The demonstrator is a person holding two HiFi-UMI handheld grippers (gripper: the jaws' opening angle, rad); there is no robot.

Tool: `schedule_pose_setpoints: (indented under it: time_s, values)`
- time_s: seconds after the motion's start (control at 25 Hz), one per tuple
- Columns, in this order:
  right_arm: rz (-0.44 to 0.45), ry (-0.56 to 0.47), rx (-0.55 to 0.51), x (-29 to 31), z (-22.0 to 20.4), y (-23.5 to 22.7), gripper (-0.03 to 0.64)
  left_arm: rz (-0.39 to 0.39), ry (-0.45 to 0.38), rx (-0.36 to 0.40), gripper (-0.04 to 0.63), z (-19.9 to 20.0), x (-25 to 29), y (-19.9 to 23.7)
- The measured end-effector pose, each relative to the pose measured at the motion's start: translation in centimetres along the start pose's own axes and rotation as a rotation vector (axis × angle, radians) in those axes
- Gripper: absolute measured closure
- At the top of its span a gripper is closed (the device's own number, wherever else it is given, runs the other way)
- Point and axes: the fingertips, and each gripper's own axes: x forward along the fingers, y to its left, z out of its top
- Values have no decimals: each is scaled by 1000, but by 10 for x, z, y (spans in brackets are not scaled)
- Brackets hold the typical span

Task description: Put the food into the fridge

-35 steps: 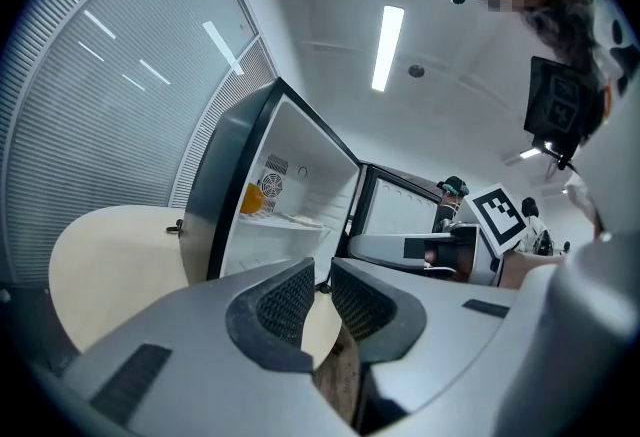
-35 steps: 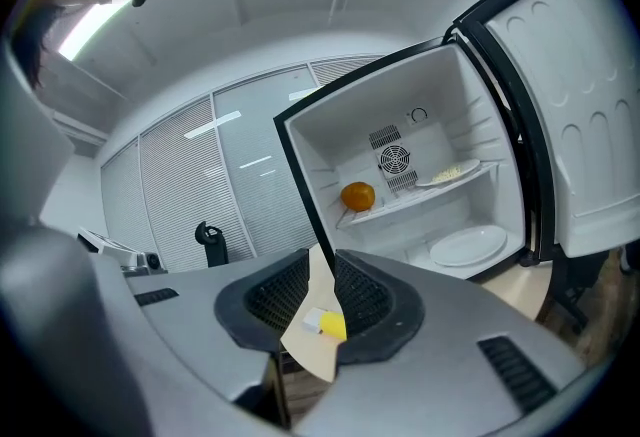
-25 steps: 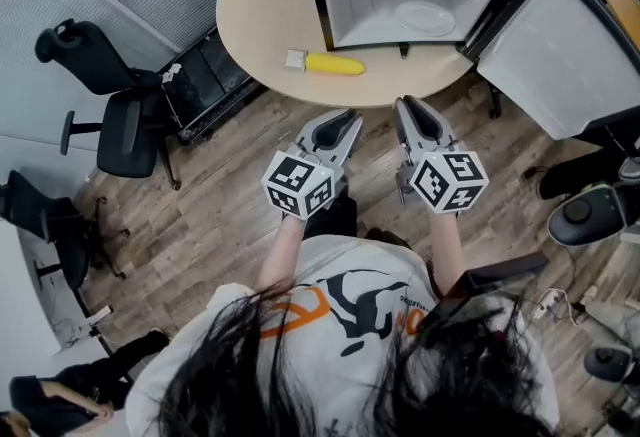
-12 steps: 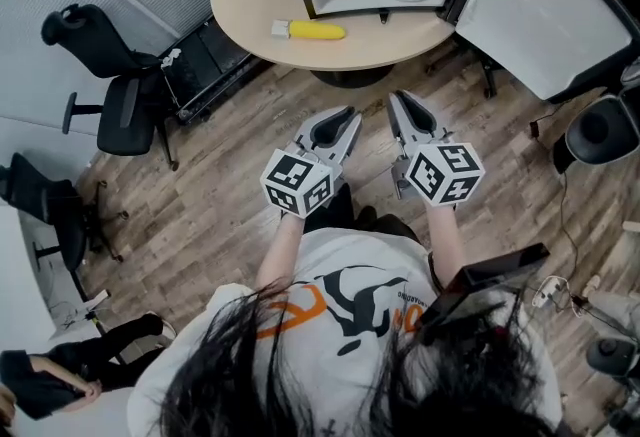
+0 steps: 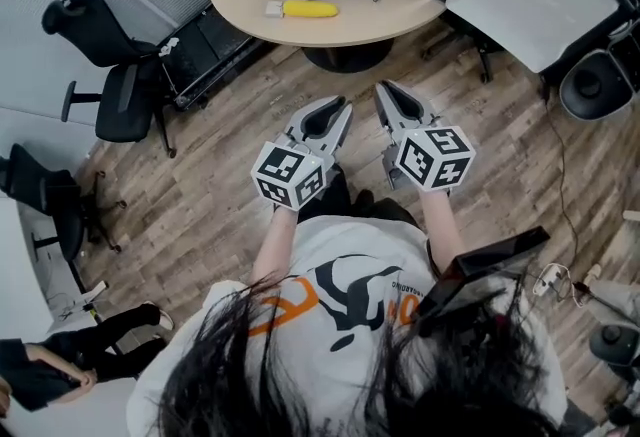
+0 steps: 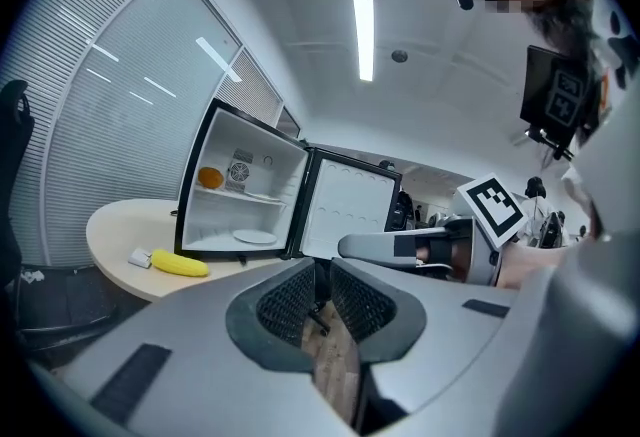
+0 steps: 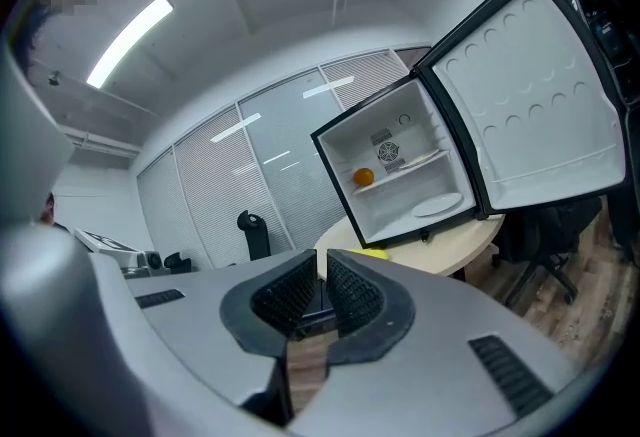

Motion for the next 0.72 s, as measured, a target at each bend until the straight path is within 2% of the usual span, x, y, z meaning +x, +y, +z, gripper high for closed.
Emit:
schedule_pose_setpoints:
  time_s: [0.44,0.72]
  values:
    - [32,-2,-25,-8,-3,17,575,10,-21,20,546,3,-14,-6]
    - [61,-13,16,-7,-4,22,581,6,-18,43,546,4,-16,-10]
